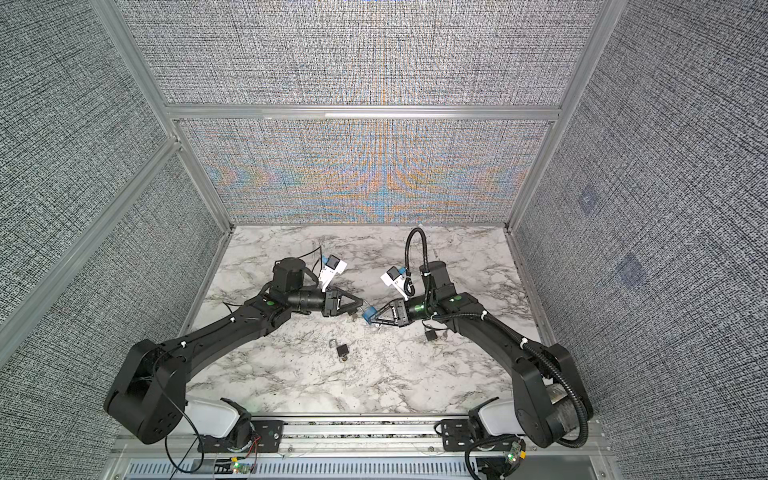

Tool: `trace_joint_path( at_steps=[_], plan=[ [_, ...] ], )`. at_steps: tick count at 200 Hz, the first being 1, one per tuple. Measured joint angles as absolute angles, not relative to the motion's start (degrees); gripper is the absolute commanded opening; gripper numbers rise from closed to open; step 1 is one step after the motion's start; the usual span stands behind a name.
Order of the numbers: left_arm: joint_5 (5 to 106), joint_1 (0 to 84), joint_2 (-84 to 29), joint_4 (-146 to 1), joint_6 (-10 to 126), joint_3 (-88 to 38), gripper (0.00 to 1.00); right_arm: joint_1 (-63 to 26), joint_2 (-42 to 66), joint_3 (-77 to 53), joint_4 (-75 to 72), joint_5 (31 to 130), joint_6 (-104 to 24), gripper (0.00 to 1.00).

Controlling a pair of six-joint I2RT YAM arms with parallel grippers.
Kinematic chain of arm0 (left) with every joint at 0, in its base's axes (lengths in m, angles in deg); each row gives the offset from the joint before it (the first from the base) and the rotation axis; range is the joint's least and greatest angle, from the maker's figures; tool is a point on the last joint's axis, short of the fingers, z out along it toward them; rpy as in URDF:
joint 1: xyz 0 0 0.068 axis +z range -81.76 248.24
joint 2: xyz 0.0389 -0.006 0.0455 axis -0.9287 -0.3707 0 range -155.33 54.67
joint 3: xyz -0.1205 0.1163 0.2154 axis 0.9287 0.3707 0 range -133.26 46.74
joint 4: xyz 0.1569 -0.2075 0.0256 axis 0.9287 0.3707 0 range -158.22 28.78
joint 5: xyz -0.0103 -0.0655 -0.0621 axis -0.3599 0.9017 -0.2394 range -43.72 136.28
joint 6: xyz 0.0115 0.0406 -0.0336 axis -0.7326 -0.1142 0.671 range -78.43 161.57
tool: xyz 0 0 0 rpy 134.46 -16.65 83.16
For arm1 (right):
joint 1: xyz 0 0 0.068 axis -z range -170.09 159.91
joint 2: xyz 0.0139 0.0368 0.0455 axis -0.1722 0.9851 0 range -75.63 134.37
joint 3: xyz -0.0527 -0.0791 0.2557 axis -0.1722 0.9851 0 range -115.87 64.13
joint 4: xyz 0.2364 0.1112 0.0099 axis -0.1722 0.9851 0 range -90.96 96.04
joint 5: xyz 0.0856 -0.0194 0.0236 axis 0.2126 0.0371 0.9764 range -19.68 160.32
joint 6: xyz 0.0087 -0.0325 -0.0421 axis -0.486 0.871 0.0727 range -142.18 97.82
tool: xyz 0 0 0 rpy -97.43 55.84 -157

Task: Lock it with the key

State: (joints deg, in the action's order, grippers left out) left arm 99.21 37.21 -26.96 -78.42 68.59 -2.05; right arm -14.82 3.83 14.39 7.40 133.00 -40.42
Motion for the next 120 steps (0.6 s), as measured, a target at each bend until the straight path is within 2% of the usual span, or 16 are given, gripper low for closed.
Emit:
trace_joint_path(
  at_steps=[54, 120],
  plan=[
    [99.34, 37.21, -26.83, -78.79, 68.62, -1.99, 0.17, -14.86, 3.96, 14.17, 7.49, 132.65, -40.4, 0.0],
    [100.34, 37.28, -27.48, -79.84, 69.27, -1.51, 0.03, -14.88, 3.61, 14.15, 8.34, 132.47, -40.18, 0.0]
  ],
)
